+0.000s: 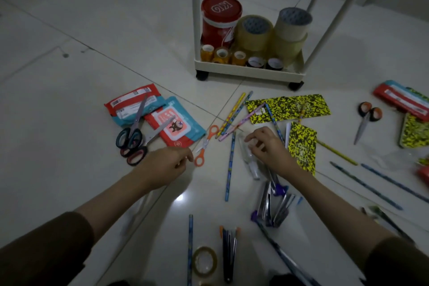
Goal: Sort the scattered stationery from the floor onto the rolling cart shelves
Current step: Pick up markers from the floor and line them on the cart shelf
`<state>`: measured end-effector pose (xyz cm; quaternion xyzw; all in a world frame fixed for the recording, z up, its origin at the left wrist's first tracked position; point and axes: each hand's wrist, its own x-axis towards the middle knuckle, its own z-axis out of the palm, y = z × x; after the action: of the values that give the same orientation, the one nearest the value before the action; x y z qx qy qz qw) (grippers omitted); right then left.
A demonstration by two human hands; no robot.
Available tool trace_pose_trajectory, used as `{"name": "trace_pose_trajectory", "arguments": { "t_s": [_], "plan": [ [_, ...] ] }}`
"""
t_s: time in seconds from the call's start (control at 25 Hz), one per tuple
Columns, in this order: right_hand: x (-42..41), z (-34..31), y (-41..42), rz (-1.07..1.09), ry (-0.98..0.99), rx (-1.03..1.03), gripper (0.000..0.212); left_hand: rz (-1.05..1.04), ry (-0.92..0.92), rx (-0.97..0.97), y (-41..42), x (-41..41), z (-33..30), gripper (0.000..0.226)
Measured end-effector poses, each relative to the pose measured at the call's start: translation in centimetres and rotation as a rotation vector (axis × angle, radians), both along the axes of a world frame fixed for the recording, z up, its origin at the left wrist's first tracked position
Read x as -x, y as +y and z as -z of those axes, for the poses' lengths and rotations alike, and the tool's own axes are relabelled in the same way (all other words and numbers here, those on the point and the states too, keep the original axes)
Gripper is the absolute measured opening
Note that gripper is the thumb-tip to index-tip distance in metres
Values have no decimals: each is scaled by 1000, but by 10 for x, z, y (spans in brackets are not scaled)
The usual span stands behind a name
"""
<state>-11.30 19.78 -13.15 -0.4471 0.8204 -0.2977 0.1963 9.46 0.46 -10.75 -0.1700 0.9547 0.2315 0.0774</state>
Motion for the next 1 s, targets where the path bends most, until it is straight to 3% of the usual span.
{"name": "trace_pose_trajectory", "arguments": {
  "t_s": [0.24, 0.36, 0.6, 0.84, 1.0],
  "plan": [
    [-23, -14, 27, -58, 5, -193, 40, 165, -7, 4, 17, -11, 7, 20],
    [-35, -26, 56, -109, 58, -231, 32, 286, -7, 1, 34, 4, 9, 23],
    [-83, -32, 137, 73, 32, -351, 13, 582, 48, -58, 84, 28, 19, 23],
    [-128, -8, 171, -36, 233, -611, 47, 641, 108, -80, 104, 41, 25, 20],
    [-131, -2, 168, 24, 176, -595, 29, 660, 120, -108, 113, 48, 26, 17]
  ]
}}
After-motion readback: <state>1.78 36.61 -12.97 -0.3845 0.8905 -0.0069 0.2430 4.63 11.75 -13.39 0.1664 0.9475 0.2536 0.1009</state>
